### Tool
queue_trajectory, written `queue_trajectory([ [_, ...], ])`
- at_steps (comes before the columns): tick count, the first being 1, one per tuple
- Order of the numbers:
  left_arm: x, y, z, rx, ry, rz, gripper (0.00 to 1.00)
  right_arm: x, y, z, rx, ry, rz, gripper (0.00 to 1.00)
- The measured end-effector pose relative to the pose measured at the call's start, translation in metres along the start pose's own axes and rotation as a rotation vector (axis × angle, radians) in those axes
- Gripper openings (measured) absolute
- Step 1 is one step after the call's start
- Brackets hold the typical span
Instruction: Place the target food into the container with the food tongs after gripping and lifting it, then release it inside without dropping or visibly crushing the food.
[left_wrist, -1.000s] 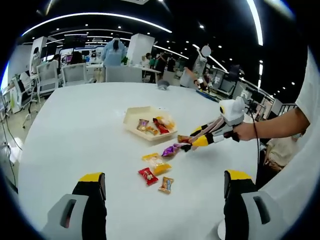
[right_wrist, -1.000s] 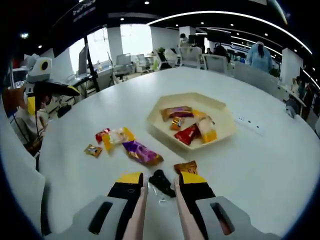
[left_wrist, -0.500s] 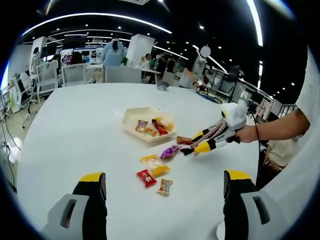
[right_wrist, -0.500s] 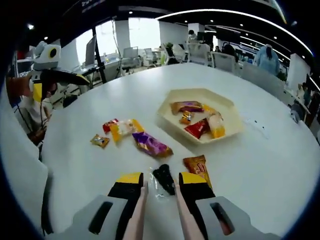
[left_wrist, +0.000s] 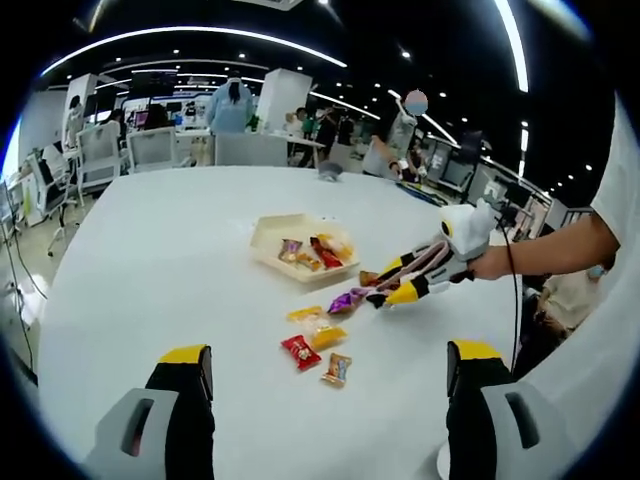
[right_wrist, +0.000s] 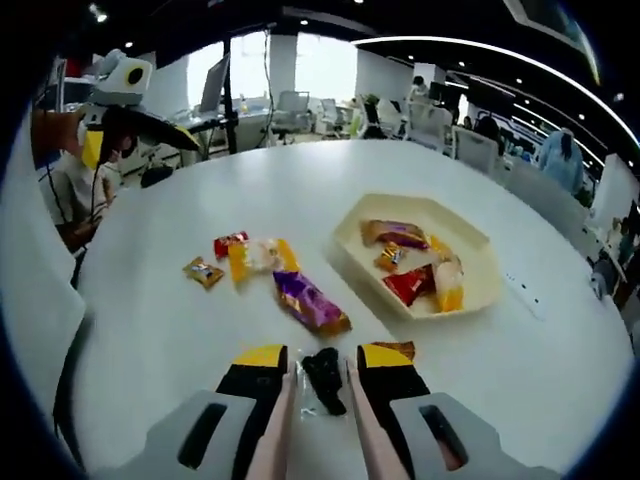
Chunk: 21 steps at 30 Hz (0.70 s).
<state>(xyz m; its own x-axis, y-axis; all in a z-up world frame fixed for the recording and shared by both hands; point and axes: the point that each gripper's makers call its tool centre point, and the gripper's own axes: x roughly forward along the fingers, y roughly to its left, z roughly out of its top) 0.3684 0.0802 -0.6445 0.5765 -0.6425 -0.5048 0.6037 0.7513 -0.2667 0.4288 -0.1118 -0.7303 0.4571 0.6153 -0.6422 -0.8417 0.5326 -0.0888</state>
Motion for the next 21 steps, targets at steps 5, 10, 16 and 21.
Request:
queue_trajectory([
  [5, 0.004, -0.001, 0.000, -0.006, -0.001, -0.004, 0.98, 0.002, 0.001, -0.001, -0.028, 0.003, 0.044, 0.26],
  [10, 0.004, 0.000, 0.000, -0.008, 0.002, -0.004, 0.98, 0.005, 0.005, -0.002, -0.032, -0.024, 0.095, 0.26],
  [16, 0.004, 0.004, 0.000, -0.015, 0.002, 0.002, 0.98, 0.007, 0.005, 0.002, 0.022, -0.030, 0.080, 0.25],
  [21, 0.006, 0.002, 0.001, -0.015, 0.000, 0.001, 0.97, 0.006, 0.004, 0.002, 0.053, -0.012, 0.025, 0.24],
])
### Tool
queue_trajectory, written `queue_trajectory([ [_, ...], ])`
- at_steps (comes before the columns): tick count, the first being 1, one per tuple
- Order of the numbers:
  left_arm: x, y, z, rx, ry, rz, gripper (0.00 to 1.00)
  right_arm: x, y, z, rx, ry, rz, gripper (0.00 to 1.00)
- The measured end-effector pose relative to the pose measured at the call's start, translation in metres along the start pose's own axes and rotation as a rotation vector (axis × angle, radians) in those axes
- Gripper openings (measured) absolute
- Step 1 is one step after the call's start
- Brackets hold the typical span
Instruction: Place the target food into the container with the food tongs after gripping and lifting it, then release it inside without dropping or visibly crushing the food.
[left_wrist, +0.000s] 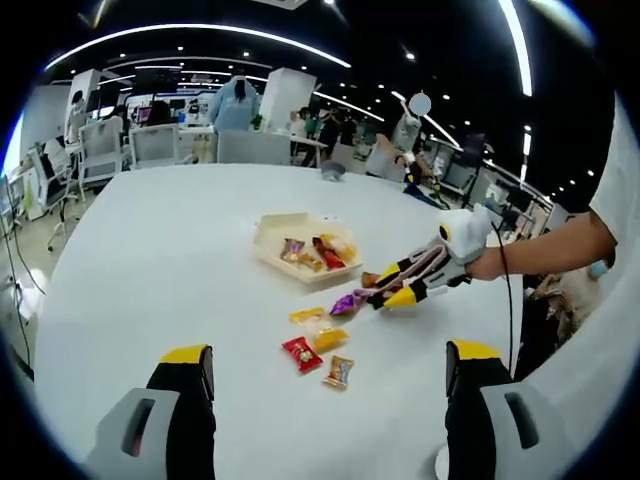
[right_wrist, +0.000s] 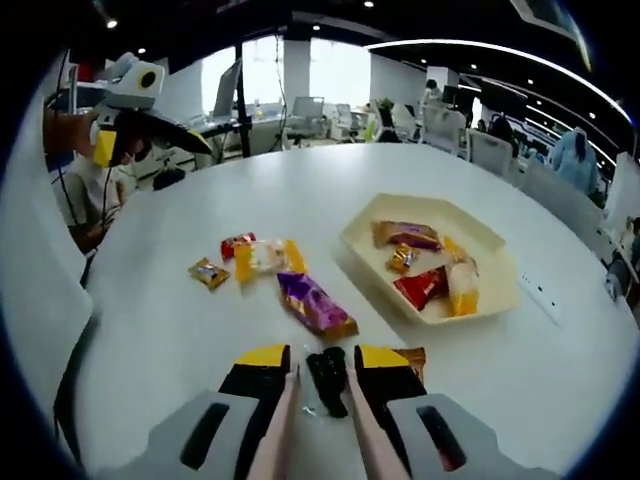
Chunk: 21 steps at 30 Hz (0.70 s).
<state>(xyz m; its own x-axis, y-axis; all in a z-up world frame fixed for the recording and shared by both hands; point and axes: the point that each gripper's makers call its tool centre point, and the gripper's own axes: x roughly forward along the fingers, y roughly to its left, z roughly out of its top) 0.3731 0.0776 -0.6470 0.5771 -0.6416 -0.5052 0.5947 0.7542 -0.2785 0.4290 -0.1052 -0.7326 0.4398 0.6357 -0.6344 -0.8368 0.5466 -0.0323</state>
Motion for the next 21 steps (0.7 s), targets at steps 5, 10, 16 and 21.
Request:
queue_trajectory([
  [5, -0.001, -0.002, -0.001, -0.001, -0.003, -0.003, 0.97, -0.002, -0.004, -0.002, 0.042, 0.020, -0.097, 0.21],
  [10, -0.002, -0.004, 0.001, 0.001, -0.011, -0.005, 0.97, -0.002, -0.009, -0.005, 0.068, 0.039, -0.149, 0.19],
  [16, -0.007, -0.006, 0.005, 0.007, -0.030, -0.006, 0.97, -0.003, -0.012, -0.007, 0.148, 0.048, -0.158, 0.19],
  [21, -0.011, -0.006, 0.008, 0.010, -0.043, -0.005, 0.97, -0.006, -0.015, -0.009, 0.253, 0.054, -0.167, 0.19],
])
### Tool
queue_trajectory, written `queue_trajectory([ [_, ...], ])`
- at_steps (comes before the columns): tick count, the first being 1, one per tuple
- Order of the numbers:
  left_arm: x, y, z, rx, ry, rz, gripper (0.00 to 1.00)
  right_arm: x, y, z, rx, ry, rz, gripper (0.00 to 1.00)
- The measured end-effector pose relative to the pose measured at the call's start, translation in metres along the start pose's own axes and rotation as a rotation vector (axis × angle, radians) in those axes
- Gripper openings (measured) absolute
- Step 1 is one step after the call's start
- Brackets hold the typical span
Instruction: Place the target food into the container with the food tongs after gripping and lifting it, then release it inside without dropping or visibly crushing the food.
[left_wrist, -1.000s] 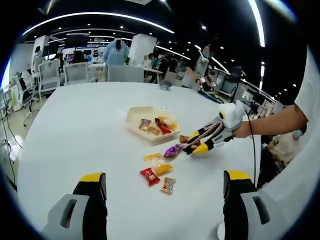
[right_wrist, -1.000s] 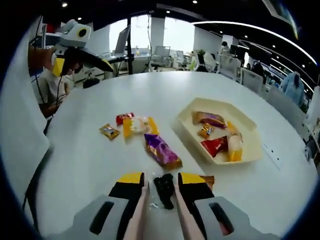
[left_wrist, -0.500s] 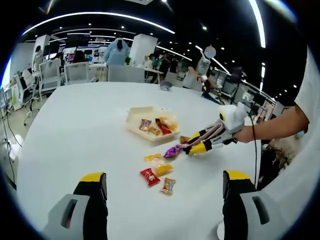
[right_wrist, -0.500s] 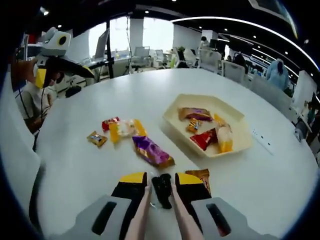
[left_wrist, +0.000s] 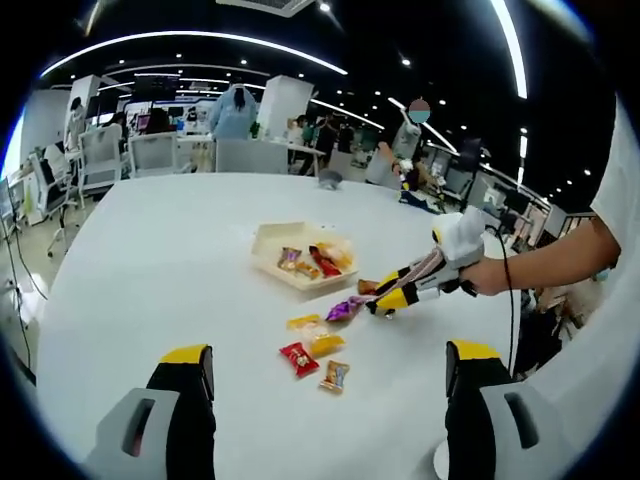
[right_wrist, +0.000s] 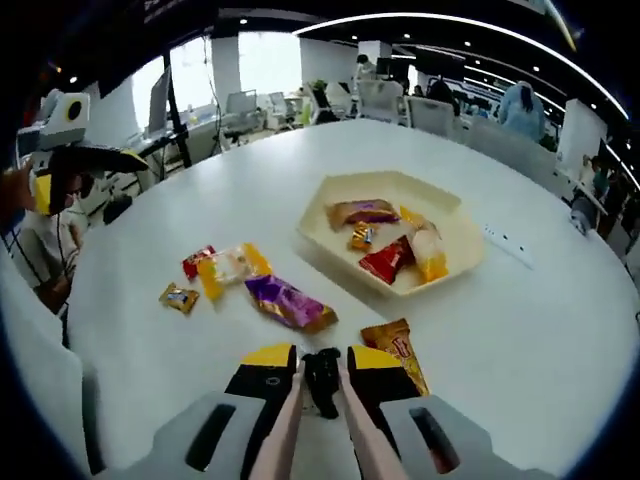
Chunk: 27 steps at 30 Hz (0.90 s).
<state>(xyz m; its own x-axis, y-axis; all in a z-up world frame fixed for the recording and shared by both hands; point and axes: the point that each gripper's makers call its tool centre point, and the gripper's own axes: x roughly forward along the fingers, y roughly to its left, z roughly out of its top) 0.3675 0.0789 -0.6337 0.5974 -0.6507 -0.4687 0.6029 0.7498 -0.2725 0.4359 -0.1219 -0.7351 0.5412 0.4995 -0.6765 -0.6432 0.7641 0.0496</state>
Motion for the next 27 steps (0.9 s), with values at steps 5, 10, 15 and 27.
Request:
queue_trajectory([
  [5, -0.003, -0.002, 0.002, 0.005, -0.013, 0.000, 0.97, -0.009, 0.001, -0.001, 0.116, -0.032, 0.007, 0.19],
  [10, -0.005, -0.004, 0.003, 0.010, -0.023, -0.004, 0.97, -0.023, -0.003, -0.004, 0.244, -0.059, 0.002, 0.19],
  [15, -0.006, -0.008, 0.005, 0.016, -0.036, -0.013, 0.97, -0.043, -0.003, -0.002, 0.268, -0.080, -0.013, 0.19],
  [27, -0.010, -0.018, 0.002, 0.033, -0.044, -0.044, 0.97, -0.087, 0.006, 0.000, 0.242, -0.124, -0.070, 0.20],
])
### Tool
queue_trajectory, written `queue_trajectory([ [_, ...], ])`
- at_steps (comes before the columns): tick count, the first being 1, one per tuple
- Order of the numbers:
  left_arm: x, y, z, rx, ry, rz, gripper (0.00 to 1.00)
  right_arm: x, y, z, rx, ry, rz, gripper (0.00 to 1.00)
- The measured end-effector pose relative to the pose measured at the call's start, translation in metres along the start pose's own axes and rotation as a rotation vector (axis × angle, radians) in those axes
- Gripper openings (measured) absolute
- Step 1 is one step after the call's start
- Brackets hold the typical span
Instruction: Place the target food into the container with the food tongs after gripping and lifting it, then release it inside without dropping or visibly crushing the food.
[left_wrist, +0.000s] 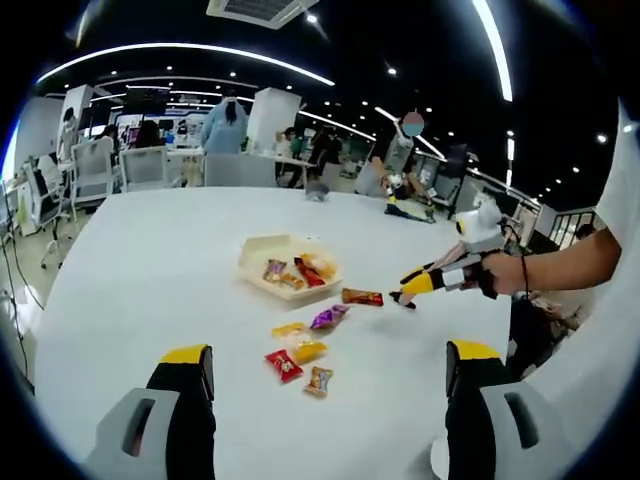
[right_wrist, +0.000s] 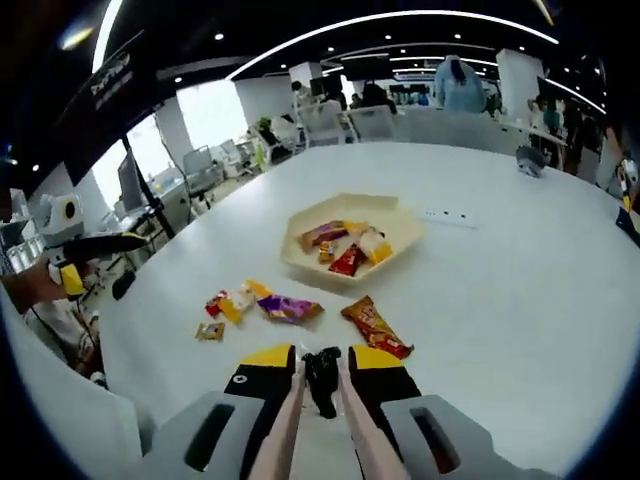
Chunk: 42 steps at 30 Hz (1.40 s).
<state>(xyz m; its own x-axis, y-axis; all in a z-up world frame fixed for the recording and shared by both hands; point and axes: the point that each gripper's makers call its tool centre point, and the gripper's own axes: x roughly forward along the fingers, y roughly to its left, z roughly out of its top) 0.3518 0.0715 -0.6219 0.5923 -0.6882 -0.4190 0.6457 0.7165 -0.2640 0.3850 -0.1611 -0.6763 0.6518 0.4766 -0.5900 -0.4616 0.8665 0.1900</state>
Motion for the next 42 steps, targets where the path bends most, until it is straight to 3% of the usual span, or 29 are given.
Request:
queue_trajectory([
  [11, -0.002, -0.002, 0.001, 0.033, 0.021, -0.033, 0.97, -0.036, -0.006, -0.011, 0.088, -0.056, -0.077, 0.20],
  [19, -0.004, -0.003, 0.000, 0.048, 0.029, -0.040, 0.97, -0.040, -0.012, -0.006, 0.097, -0.073, -0.095, 0.20],
  [31, -0.010, -0.003, 0.003, 0.045, 0.008, -0.028, 0.97, -0.037, -0.017, 0.025, 0.052, -0.091, -0.085, 0.20],
  [42, -0.017, -0.004, -0.004, 0.041, 0.010, -0.015, 0.97, -0.023, -0.022, 0.082, -0.010, -0.143, -0.060, 0.20],
])
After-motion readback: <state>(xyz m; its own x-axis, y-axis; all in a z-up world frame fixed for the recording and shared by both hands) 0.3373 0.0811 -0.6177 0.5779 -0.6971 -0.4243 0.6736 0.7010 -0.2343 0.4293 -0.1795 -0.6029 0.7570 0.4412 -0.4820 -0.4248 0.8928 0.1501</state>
